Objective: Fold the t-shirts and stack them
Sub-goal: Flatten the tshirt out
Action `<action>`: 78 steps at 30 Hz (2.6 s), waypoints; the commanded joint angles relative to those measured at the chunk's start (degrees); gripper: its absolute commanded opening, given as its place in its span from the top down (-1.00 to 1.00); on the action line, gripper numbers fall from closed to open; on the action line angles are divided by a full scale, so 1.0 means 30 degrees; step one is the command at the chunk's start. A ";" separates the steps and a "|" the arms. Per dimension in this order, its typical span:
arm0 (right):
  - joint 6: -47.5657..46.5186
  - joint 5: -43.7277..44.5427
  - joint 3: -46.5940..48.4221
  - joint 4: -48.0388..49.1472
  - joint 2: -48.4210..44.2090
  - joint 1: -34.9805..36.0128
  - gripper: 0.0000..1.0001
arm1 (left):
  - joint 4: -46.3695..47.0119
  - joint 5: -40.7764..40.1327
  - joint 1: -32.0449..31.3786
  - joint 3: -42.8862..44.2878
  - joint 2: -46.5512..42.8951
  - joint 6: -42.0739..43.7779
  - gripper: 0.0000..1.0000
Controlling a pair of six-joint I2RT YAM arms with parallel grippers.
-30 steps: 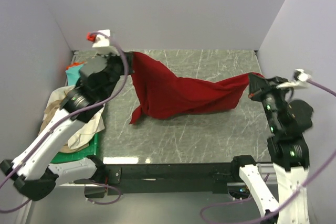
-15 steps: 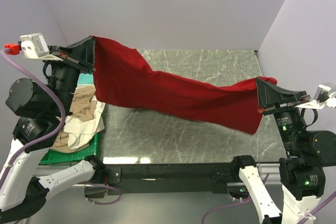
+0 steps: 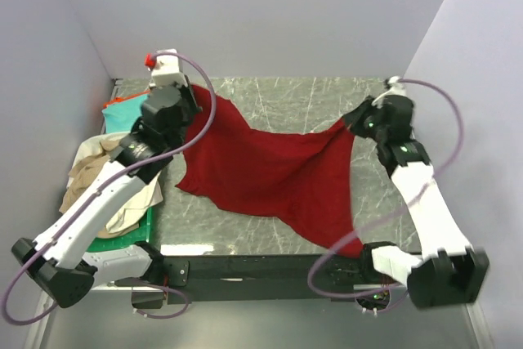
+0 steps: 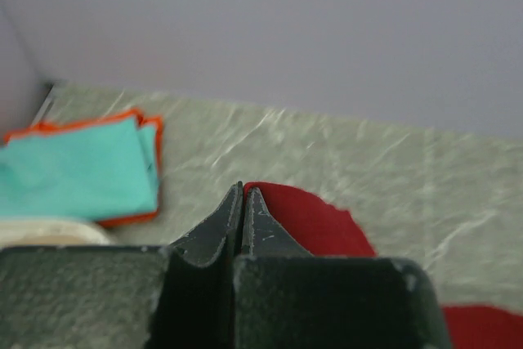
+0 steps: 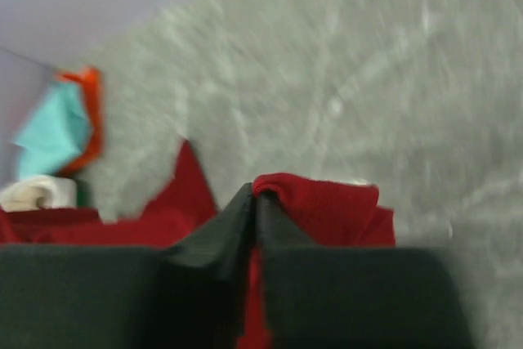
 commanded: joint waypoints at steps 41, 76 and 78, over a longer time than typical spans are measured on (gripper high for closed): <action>-0.0717 0.5149 0.8618 -0.2500 1.8676 -0.0620 -0.04 | -0.1200 0.1805 0.2284 -0.6241 0.1701 -0.3763 0.99; -0.1098 0.4536 0.9557 -0.3702 1.9616 -0.0707 1.00 | -0.1375 0.1981 0.2313 -0.6095 0.1582 -0.3821 0.99; -0.1185 0.4476 0.9206 -0.3644 1.8916 -0.0707 1.00 | -0.1492 0.1748 0.2342 -0.5775 0.1758 -0.3792 0.99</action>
